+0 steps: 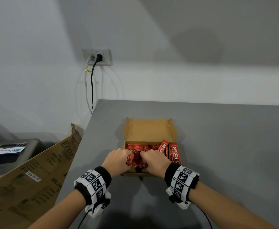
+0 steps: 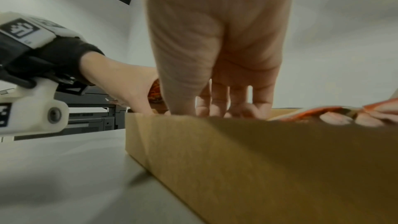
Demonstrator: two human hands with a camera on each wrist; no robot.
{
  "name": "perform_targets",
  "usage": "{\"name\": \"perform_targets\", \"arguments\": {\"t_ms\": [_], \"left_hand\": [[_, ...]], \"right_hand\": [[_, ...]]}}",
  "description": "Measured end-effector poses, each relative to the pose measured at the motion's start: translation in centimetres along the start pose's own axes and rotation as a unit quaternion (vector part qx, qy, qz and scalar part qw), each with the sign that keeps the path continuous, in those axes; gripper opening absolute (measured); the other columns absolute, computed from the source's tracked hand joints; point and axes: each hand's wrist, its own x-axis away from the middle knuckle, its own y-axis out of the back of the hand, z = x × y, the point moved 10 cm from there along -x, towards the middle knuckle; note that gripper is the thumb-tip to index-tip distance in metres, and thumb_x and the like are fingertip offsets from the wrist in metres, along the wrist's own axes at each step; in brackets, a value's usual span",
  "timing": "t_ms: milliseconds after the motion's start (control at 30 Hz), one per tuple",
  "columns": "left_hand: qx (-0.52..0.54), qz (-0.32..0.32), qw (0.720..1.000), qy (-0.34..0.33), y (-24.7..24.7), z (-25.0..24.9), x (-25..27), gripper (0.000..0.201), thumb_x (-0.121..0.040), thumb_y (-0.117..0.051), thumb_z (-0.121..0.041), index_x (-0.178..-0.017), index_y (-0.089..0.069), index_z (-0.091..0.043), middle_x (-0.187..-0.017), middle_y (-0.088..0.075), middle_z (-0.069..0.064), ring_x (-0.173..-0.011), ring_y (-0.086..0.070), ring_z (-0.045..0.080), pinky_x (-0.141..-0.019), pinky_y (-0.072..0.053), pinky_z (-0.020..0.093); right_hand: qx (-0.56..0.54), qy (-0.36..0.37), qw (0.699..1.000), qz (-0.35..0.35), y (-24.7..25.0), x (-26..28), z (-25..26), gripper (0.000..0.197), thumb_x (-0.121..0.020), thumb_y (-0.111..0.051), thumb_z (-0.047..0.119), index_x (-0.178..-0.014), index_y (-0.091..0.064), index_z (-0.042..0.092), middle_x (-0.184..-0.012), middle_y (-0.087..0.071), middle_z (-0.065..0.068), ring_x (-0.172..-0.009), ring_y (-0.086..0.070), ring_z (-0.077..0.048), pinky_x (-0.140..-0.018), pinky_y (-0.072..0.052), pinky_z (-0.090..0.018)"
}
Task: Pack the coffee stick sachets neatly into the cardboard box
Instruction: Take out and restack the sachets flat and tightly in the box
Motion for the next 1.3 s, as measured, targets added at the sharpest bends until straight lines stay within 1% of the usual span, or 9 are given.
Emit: {"name": "perform_targets", "arguments": {"t_ms": [233,467,567,767,833,900,1033,1133,1300], "left_hand": [[-0.009,0.008,1.0,0.002,0.1,-0.3,0.2,0.014,-0.081,-0.06,-0.026,-0.081,-0.047,-0.02,-0.095,-0.064,0.003,-0.088,-0.061,0.026,-0.07,-0.041,0.028],[0.012,0.003,1.0,-0.005,0.6,-0.6,0.6,0.017,-0.081,-0.061,-0.029,-0.09,-0.054,-0.016,-0.096,-0.063,0.001,-0.089,-0.061,0.024,-0.075,-0.043,0.028],[0.098,-0.066,0.993,0.004,2.8,0.0,0.6,0.01,-0.08,-0.057,-0.016,-0.081,-0.048,-0.015,-0.086,-0.058,0.001,-0.079,-0.057,0.022,-0.068,-0.044,0.028],[0.373,-0.228,0.899,0.013,7.4,0.2,-0.6,0.024,-0.092,-0.039,0.005,-0.108,-0.05,-0.009,-0.093,-0.054,0.003,-0.076,-0.052,0.011,-0.075,-0.04,0.023],[0.477,-0.241,0.845,-0.006,7.8,-0.8,-0.9,0.025,-0.096,-0.038,0.002,-0.113,-0.048,-0.013,-0.097,-0.059,0.001,-0.076,-0.06,0.009,-0.073,-0.047,0.017],[0.547,-0.251,0.799,-0.014,7.7,-1.1,-1.0,0.024,-0.097,-0.04,-0.004,-0.115,-0.048,-0.018,-0.108,-0.062,0.0,-0.095,-0.065,0.009,-0.085,-0.05,0.019],[0.607,-0.221,0.763,-0.001,6.3,-0.8,-1.1,0.025,-0.098,-0.039,-0.008,-0.117,-0.047,-0.021,-0.116,-0.063,0.0,-0.114,-0.06,0.013,-0.097,-0.047,0.027],[0.63,-0.204,0.749,0.011,6.0,-0.5,-0.8,0.026,-0.099,-0.037,-0.011,-0.123,-0.048,-0.015,-0.109,-0.066,0.005,-0.1,-0.066,0.011,-0.086,-0.053,0.023],[0.529,-0.267,0.8,0.09,6.2,2.4,-0.5,0.022,-0.1,-0.036,-0.01,-0.111,-0.055,-0.01,-0.092,-0.065,0.011,-0.051,-0.053,0.01,-0.053,-0.048,0.023]], "right_hand": [[0.036,0.009,0.999,-0.008,0.5,-0.2,0.1,0.007,-0.082,-0.058,0.014,-0.089,-0.06,0.013,-0.099,-0.065,-0.01,-0.092,-0.061,-0.031,-0.076,-0.046,-0.038],[0.027,0.027,0.999,-0.031,0.7,-0.3,0.2,0.007,-0.083,-0.06,0.02,-0.085,-0.061,0.013,-0.094,-0.066,-0.007,-0.089,-0.061,-0.028,-0.075,-0.046,-0.036],[-0.03,0.027,0.998,-0.046,1.5,-0.1,-0.5,0.02,-0.08,-0.067,0.033,-0.084,-0.061,0.015,-0.091,-0.066,-0.002,-0.085,-0.061,-0.02,-0.073,-0.044,-0.031],[-0.205,0.07,0.966,-0.138,4.6,-0.1,-0.3,0.032,-0.094,-0.051,0.035,-0.115,-0.06,0.012,-0.107,-0.066,-0.001,-0.095,-0.061,-0.013,-0.087,-0.047,-0.027],[-0.284,0.077,0.942,-0.159,5.2,-0.2,0.1,0.027,-0.095,-0.05,0.029,-0.112,-0.06,0.011,-0.103,-0.067,0.001,-0.091,-0.061,-0.009,-0.085,-0.048,-0.026],[-0.349,0.056,0.913,-0.202,6.0,-0.1,-0.7,0.021,-0.093,-0.055,0.023,-0.107,-0.063,0.009,-0.095,-0.067,0.004,-0.085,-0.062,-0.005,-0.08,-0.048,-0.021],[-0.373,0.031,0.904,-0.207,6.6,0.3,-1.6,0.011,-0.088,-0.063,0.021,-0.089,-0.068,0.012,-0.075,-0.063,0.014,-0.069,-0.057,0.006,-0.071,-0.043,-0.008],[-0.34,0.029,0.915,-0.215,6.7,0.4,-2.0,0.006,-0.089,-0.061,0.022,-0.085,-0.064,0.02,-0.074,-0.062,0.014,-0.069,-0.058,0.003,-0.07,-0.046,-0.011],[-0.273,0.012,0.932,-0.237,6.6,0.7,-2.4,0.018,-0.087,-0.063,0.022,-0.073,-0.056,0.013,-0.075,-0.057,0.004,-0.067,-0.052,-0.008,-0.066,-0.049,-0.027]]}}
